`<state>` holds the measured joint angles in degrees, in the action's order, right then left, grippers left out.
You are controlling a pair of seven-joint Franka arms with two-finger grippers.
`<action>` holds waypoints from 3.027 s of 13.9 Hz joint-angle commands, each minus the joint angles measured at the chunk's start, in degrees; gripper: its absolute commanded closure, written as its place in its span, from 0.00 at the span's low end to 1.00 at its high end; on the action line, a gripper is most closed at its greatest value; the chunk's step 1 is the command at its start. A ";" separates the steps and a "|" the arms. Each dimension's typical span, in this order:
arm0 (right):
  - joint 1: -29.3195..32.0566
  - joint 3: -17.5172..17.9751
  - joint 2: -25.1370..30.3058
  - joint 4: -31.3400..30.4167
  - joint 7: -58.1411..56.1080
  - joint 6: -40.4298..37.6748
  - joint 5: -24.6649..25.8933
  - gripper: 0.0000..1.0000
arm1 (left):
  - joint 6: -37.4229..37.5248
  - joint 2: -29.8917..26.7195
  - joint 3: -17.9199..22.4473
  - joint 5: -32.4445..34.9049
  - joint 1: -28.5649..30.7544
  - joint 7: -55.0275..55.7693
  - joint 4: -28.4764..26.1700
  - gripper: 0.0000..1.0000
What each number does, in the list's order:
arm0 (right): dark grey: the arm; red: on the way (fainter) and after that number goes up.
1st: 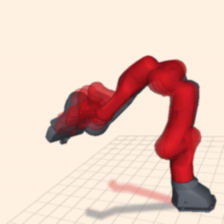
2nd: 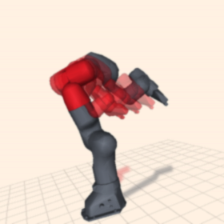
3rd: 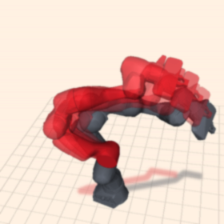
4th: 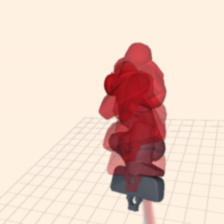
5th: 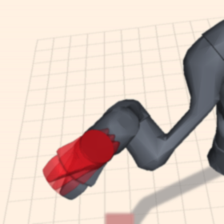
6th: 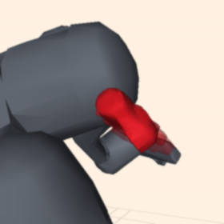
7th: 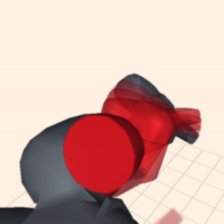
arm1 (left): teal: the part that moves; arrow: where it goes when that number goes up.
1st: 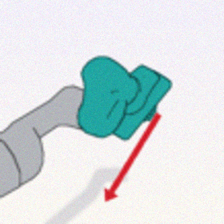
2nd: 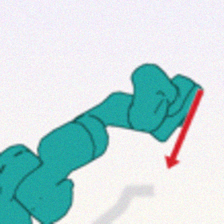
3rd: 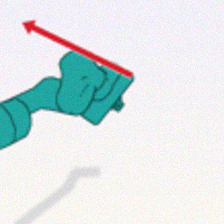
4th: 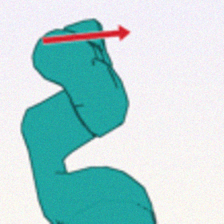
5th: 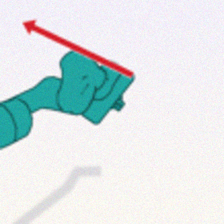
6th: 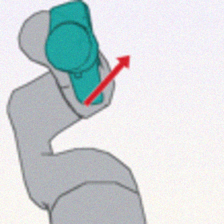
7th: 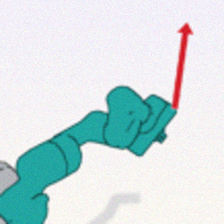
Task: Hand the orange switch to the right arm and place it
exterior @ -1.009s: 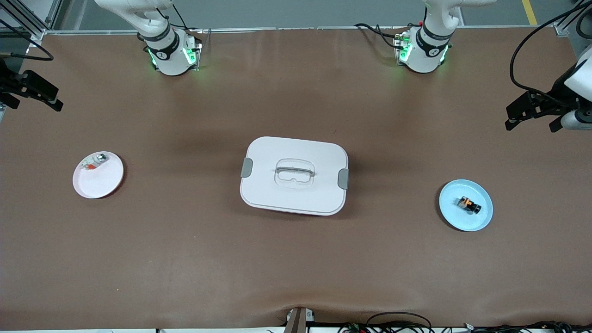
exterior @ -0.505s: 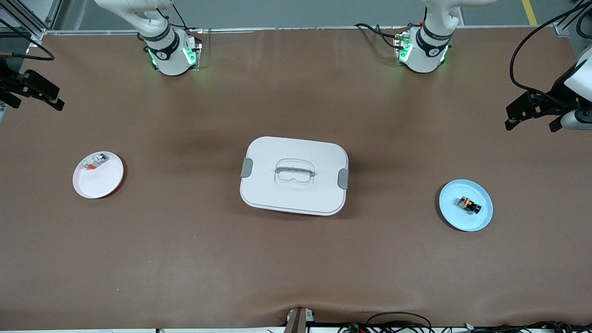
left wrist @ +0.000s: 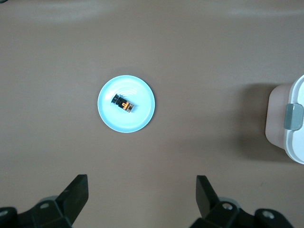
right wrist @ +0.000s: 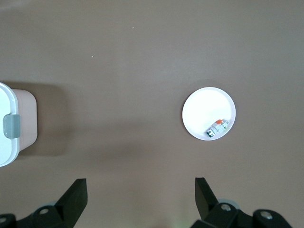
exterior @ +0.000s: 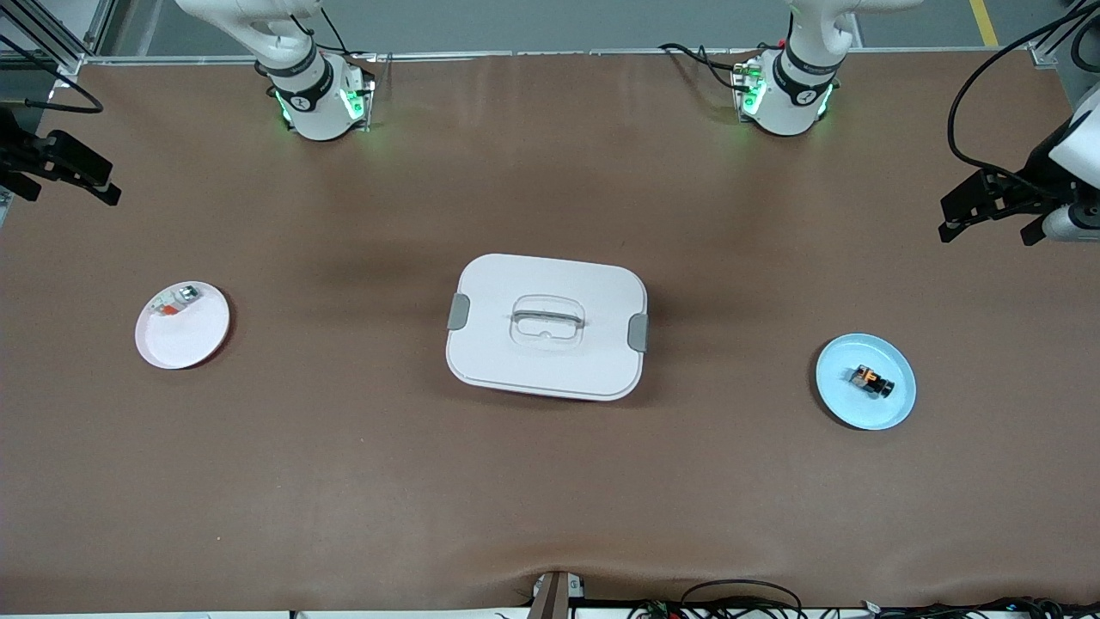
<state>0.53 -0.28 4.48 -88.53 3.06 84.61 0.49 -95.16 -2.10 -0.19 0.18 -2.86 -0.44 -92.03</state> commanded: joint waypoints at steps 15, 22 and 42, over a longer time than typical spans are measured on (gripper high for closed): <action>0.70 0.28 1.32 -1.30 -0.42 0.73 0.13 0.00 | -6.51 10.00 0.62 -0.09 5.93 -11.66 0.64 0.00; 0.88 0.20 1.32 -1.30 -0.68 0.82 0.13 0.00 | -21.89 12.02 0.45 7.01 7.17 -23.45 -11.31 0.00; 0.44 0.46 1.23 -1.21 -1.65 1.08 0.13 0.00 | -45.38 31.18 0.10 8.26 6.55 -29.09 -15.55 0.00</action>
<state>0.78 -0.02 4.48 -88.56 1.82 85.02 0.47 -140.32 27.77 -0.05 7.50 3.54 -28.73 -108.84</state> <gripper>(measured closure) 0.000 0.000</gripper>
